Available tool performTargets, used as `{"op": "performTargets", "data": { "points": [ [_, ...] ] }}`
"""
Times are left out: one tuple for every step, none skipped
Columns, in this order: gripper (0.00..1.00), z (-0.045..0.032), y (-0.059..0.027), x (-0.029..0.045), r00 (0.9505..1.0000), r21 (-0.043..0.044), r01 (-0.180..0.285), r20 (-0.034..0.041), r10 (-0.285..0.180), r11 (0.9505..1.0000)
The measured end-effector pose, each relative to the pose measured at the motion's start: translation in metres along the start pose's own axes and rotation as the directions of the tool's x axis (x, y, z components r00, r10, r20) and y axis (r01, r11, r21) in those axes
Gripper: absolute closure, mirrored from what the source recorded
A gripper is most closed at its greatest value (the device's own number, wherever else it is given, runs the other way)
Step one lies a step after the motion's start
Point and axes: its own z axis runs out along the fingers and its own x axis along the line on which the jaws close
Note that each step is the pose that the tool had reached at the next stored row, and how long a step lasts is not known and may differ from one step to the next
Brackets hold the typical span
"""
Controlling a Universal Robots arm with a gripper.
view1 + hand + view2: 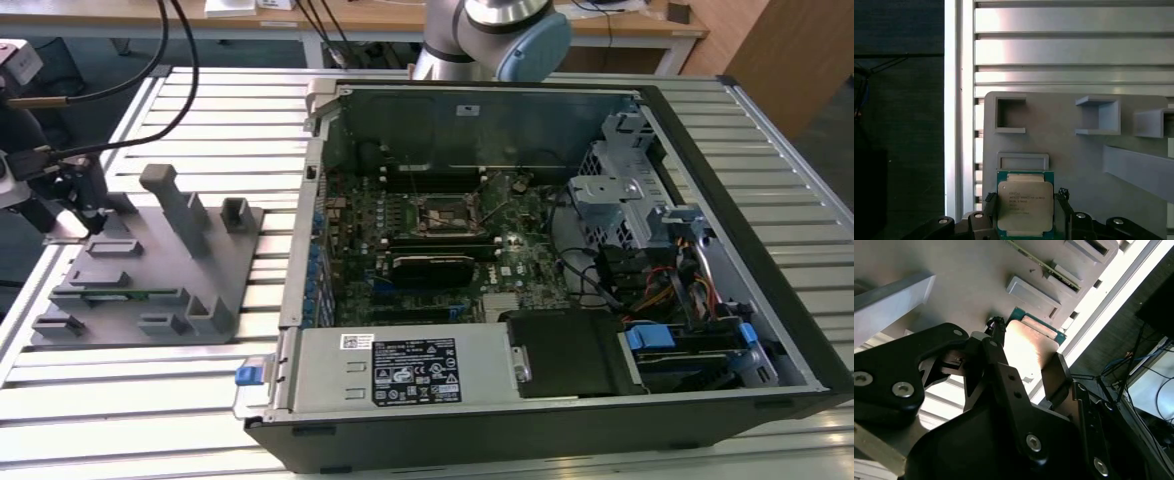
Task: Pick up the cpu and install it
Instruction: 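Pick up the cpu and move it towards the insertion slot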
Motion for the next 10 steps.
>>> {"op": "performTargets", "data": {
  "points": [
    [0.46, -0.0011, 0.0001, 0.0, 1.0, 0.0, 0.0, 0.0001, 0.0, 1.0],
    [0.46, -0.0022, 0.0001, 0.0, 1.0, -0.0001, 0.0, 0.0001, 0.0, 1.0],
    [0.46, -0.0034, 0.0002, 0.0, 1.0, -0.0001, 0.0, 0.0002, 0.0, 1.0],
    [0.46, -0.0047, 0.0003, 0.0, 1.0, 0.0, 0.0, 0.0002, 0.0, 1.0],
    [0.46, -0.0059, 0.0004, 0.0, 1.0, 0.0, 0.0, 0.0003, 0.0, 1.0],
    [0.46, -0.0071, 0.0005, 0.0001, 1.0, 0.0, 0.0, 0.0004, 0.0, 1.0],
    [0.46, -0.0083, 0.0006, 0.0001, 1.0, 0.0, 0.0, 0.0005, 0.0, 1.0],
    [0.46, -0.0095, 0.0007, 0.0001, 1.0, 0.0, 0.0, 0.0006, 0.0, 1.0],
    [0.46, -0.0108, 0.0008, 0.0001, 1.0, 0.0, 0.0, 0.0006, 0.0, 1.0],
    [0.46, -0.0122, 0.0009, 0.0001, 1.0, 0.0, 0.0, 0.0007, 0.0, 1.0]
  ]
}}
